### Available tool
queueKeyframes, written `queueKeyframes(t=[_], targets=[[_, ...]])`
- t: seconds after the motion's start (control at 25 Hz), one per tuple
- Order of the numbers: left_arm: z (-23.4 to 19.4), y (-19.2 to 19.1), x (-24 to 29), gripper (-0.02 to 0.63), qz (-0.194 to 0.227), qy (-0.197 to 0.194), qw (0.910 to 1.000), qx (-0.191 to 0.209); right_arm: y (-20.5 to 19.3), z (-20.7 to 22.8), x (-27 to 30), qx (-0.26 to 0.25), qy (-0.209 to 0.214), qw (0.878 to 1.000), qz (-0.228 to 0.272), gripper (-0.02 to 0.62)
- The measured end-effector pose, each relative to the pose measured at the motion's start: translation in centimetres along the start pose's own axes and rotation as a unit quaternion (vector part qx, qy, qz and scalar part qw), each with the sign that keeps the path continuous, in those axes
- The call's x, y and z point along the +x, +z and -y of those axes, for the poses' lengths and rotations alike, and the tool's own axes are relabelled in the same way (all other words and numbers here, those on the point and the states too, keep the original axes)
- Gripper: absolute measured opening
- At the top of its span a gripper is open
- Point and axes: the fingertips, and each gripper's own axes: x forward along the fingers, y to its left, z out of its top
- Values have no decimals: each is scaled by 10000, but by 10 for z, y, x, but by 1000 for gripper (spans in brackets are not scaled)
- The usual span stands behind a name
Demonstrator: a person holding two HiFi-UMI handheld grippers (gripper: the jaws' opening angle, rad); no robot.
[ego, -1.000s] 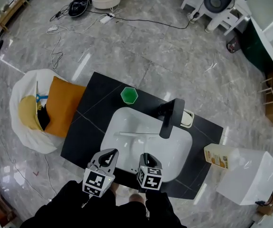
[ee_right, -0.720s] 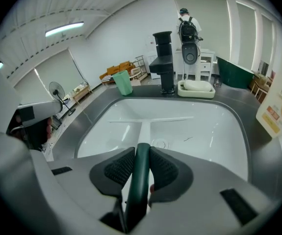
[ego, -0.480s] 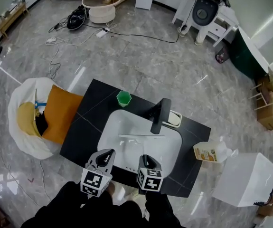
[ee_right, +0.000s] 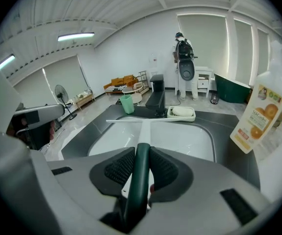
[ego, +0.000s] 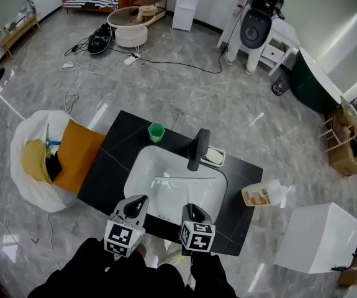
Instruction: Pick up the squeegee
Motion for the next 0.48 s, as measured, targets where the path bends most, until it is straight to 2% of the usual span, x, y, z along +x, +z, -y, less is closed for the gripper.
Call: queueKeyframes(t=[0.48], targets=[[79, 28, -55, 23, 443, -7, 9987, 250, 2, 26, -106, -197, -121, 9973, 704, 112]])
